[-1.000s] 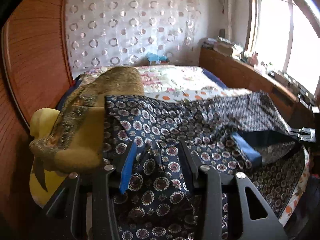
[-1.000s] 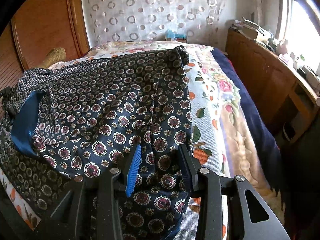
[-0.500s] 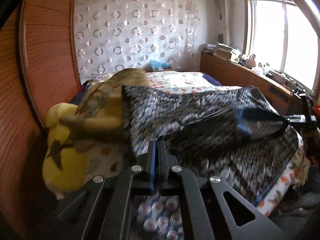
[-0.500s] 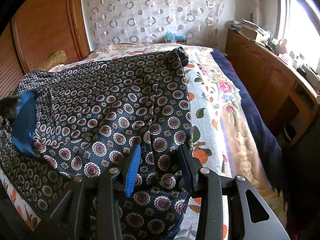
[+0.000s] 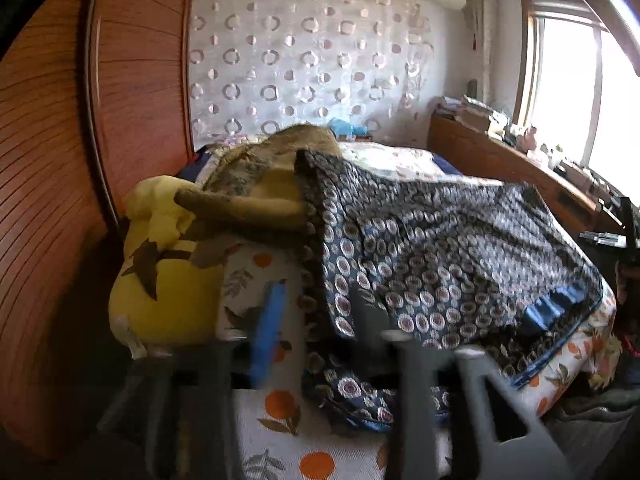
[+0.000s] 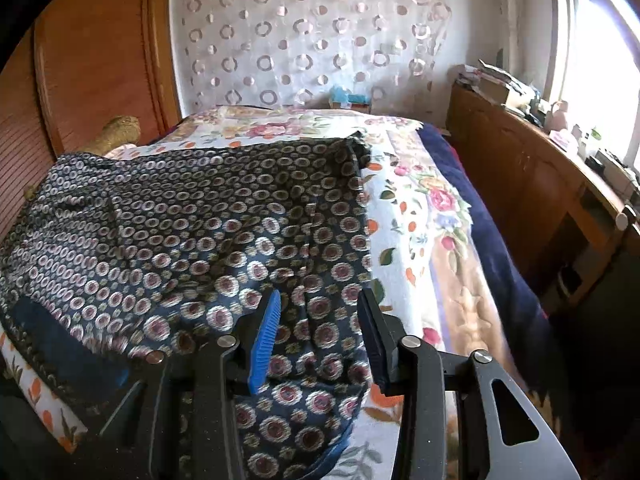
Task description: Fold small clothes
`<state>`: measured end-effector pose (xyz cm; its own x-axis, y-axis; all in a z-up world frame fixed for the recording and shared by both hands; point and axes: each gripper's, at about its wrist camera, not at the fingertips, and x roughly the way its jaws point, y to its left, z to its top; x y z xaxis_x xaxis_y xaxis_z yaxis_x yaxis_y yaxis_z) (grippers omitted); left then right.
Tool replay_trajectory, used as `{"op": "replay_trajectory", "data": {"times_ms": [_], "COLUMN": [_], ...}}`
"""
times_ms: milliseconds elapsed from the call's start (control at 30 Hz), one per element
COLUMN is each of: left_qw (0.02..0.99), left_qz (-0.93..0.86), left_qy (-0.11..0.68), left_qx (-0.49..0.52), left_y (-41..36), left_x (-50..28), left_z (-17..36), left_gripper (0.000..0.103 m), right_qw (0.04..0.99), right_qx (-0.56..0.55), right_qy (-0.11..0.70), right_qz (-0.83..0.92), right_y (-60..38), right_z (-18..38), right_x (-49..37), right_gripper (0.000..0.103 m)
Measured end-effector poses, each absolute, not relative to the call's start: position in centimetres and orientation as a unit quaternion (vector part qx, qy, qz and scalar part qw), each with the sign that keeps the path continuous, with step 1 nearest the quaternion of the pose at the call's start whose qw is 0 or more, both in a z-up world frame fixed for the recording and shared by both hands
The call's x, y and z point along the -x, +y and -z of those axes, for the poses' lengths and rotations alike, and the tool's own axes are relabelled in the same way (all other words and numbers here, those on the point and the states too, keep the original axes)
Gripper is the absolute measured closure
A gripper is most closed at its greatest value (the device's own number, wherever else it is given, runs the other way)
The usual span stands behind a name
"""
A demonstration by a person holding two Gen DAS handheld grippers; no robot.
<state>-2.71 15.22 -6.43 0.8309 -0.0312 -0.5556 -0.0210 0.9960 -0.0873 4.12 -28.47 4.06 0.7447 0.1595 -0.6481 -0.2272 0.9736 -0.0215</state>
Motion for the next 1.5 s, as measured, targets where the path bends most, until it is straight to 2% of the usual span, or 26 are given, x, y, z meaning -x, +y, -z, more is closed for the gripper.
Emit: {"op": "replay_trajectory", "data": {"times_ms": [100,400,433,467,533,633,733,800,833,933,1233,1333,1400,1467,1500], "left_qw": [0.956,0.945,0.943,0.942,0.940,0.936,0.932,0.929,0.928,0.932,0.933,0.934,0.936,0.938,0.937], "left_qz": [0.004,-0.003,-0.004,-0.006,-0.010,-0.010,0.008,0.022,0.026,0.034,0.017,0.013,0.004,0.004,0.005], "left_qy": [0.290,0.321,0.325,0.328,0.334,0.344,0.353,0.360,0.362,0.351,0.355,0.354,0.350,0.344,0.345], "left_qx": [0.051,0.069,0.072,0.072,0.069,0.070,0.080,0.084,0.083,0.079,0.056,0.046,0.048,0.052,0.054], "left_y": [15.3,15.0,15.0,15.0,14.9,15.0,15.2,15.2,15.1,14.9,14.9,14.7,14.9,15.1,15.1], "left_x": [2.1,-1.0,-1.2,-1.5,-1.8,-2.2,-2.3,-2.4,-2.4,-1.5,0.7,0.8,0.8,1.0,1.0], "left_z": [6.4,8.4,8.5,8.7,9.0,9.5,9.9,10.2,10.3,9.9,8.9,8.8,8.5,8.4,8.4], "left_gripper": [0.042,0.041,0.041,0.041,0.041,0.042,0.058,0.090,0.099,0.101,0.101,0.094,0.071,0.059,0.059], "right_qw": [0.931,0.916,0.917,0.918,0.918,0.925,0.930,0.932,0.932,0.934,0.933,0.933,0.934,0.938,0.940], "right_qx": [0.041,0.006,0.011,0.016,0.022,0.019,0.012,0.012,0.010,0.013,0.026,0.040,0.043,0.048,0.049], "right_qy": [0.351,0.384,0.381,0.379,0.375,0.354,0.339,0.332,0.331,0.326,0.335,0.338,0.336,0.325,0.321], "right_qz": [-0.096,-0.116,-0.115,-0.118,-0.123,-0.138,-0.141,-0.141,-0.145,-0.143,-0.129,-0.121,-0.117,-0.106,-0.105], "right_y": [-29.1,-30.1,-30.0,-29.9,-29.8,-29.8,-30.2,-30.4,-30.5,-30.9,-31.7,-30.9,-30.5,-30.0,-29.7], "right_z": [-3.5,-1.9,-2.0,-2.0,-2.1,-2.9,-3.9,-4.2,-4.3,-4.6,-4.0,-3.9,-4.2,-4.7,-5.0], "right_x": [-5.0,-6.3,-6.2,-6.2,-5.8,-4.7,-3.4,-2.7,-2.3,-1.1,0.8,0.2,0.0,0.0,0.2], "right_gripper": [0.058,0.059,0.064,0.082,0.098,0.101,0.101,0.101,0.101,0.101,0.101,0.101,0.098,0.086,0.081]}}
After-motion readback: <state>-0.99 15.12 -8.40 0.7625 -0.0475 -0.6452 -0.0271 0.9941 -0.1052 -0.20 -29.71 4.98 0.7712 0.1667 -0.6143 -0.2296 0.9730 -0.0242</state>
